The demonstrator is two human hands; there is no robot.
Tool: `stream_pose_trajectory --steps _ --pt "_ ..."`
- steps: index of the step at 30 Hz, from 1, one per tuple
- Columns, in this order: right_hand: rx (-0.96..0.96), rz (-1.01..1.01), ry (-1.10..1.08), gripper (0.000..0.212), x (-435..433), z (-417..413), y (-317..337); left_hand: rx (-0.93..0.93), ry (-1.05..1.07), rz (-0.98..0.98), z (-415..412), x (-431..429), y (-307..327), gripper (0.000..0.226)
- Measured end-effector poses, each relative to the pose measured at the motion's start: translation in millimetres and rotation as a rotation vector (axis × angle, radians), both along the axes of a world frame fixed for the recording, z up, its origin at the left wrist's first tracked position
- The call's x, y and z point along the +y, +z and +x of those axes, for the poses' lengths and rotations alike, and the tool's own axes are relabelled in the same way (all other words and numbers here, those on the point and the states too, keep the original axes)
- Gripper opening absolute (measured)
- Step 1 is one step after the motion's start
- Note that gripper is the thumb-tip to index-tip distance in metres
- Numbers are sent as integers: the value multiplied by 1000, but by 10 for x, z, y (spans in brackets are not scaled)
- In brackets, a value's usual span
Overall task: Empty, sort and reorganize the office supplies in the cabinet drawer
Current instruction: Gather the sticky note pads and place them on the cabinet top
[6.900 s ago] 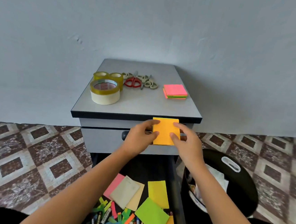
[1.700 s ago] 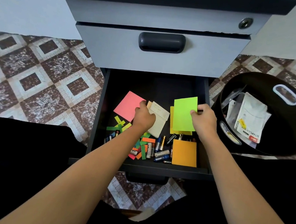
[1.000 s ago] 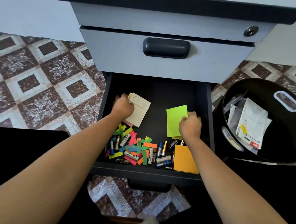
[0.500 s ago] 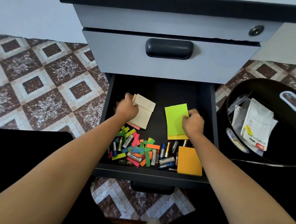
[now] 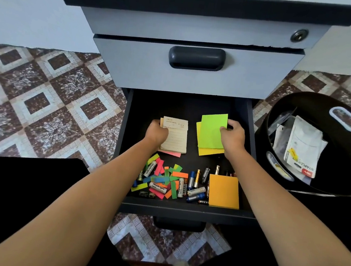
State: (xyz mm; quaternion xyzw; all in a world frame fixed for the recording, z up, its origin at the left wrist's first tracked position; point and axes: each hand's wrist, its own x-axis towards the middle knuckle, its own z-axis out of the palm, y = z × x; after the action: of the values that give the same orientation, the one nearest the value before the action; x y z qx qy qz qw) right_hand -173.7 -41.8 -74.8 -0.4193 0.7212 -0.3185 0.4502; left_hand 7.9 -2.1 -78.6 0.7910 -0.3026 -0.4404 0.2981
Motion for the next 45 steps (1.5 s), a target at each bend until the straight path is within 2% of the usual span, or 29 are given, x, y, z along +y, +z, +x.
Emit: stream_pose_trajectory --steps 4,8,10,15,19,22,25,28,31,33,40,45 --pt "-289 96 -94 34 48 148 46 63 -4 -17 -75 32 -66 37" --pt "-308 150 -54 32 148 362 -35 98 -14 -23 -90 61 -105 29" --pt "-234 144 -8 29 203 434 -102 103 -3 -23 -89 83 -104 25" --pt "113 52 192 27 303 487 -171 108 -82 5 -135 155 -64 37" --pt "233 -11 336 31 319 466 -152 16 -148 9 -140 208 -114 41" --pt "315 -4 456 33 284 348 -102 21 -135 8 -129 233 -117 44" --pt "469 42 791 30 242 126 86 1 -143 2 -123 239 -134 47" --pt "583 201 1208 28 258 -103 308 22 -127 -3 -129 250 -151 47" --pt "716 329 1421 28 299 -233 340 19 -115 -7 -125 258 -159 48" --pt "784 327 1445 30 333 -274 297 18 -108 -10 -127 260 -159 47" --pt "835 236 1397 41 478 -326 196 72 -57 -15 -141 267 -163 47" --pt "778 207 1408 18 465 -337 219 142 -18 -2 -127 266 -167 49"
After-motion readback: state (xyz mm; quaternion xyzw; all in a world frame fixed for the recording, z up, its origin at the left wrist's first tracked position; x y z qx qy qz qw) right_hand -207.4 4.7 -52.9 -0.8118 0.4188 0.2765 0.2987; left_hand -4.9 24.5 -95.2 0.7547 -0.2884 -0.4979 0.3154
